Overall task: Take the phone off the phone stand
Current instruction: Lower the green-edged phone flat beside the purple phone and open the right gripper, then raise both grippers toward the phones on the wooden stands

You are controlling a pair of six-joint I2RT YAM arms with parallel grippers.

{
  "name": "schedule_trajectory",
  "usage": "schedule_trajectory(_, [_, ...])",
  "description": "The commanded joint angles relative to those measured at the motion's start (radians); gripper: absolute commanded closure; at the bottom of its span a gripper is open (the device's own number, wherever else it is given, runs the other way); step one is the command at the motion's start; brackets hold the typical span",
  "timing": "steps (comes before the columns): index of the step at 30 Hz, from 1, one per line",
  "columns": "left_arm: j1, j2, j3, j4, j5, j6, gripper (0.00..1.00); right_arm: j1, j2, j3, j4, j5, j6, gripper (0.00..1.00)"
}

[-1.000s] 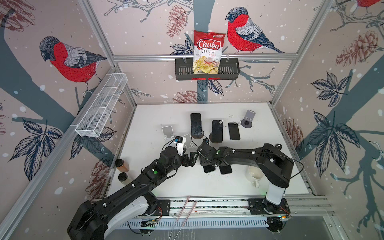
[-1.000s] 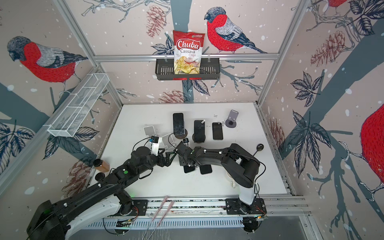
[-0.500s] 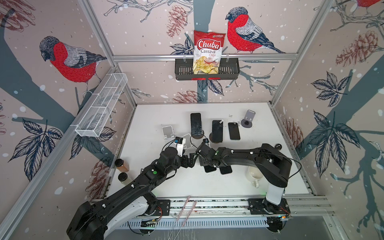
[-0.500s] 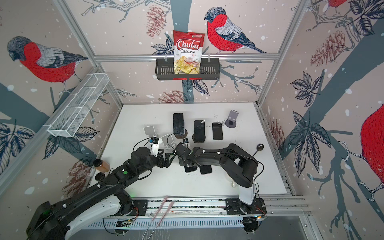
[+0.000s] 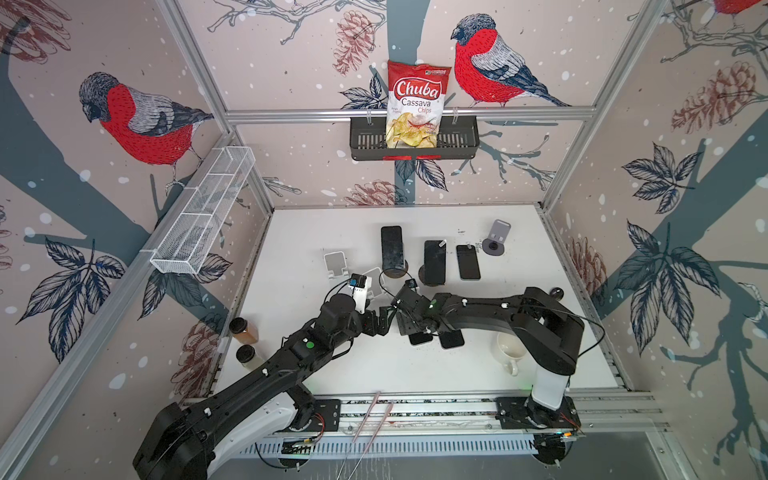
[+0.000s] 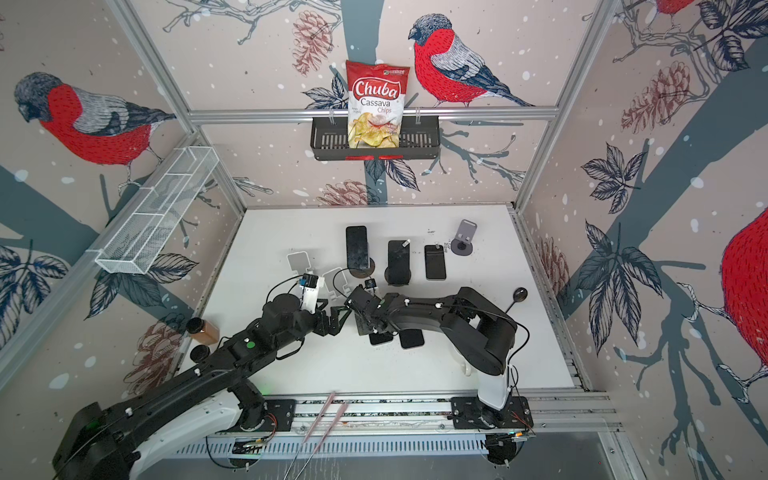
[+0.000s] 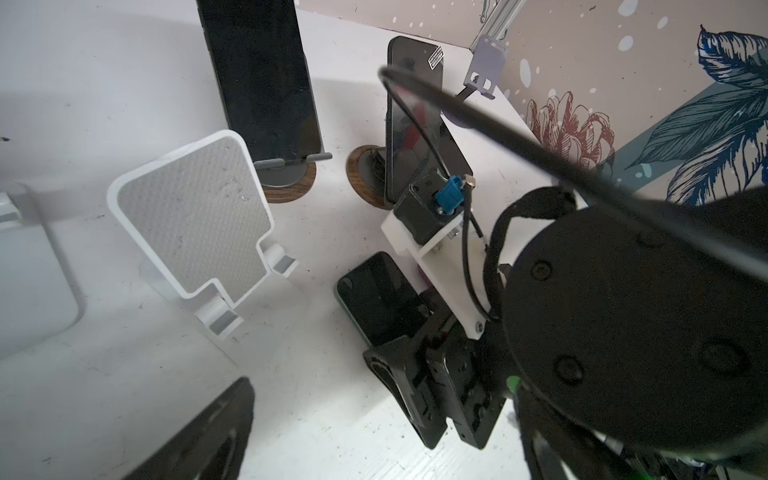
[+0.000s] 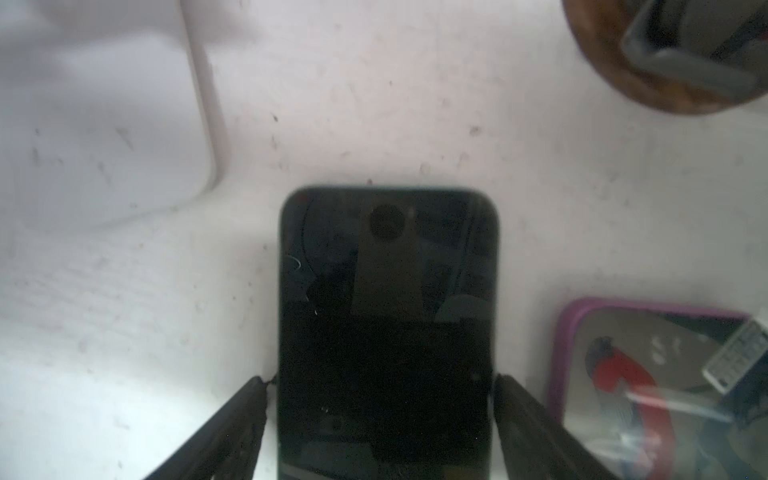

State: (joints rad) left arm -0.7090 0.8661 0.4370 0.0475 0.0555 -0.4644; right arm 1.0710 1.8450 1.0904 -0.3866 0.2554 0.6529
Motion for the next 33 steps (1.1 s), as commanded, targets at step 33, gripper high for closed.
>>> schedule_trajectory(33, [-0.003, 0.096, 0.325, -0.428, -0.439, -0.269, 0.03, -0.257, -0.359, -0.050, 0.061, -0.060, -0.172, 0.09])
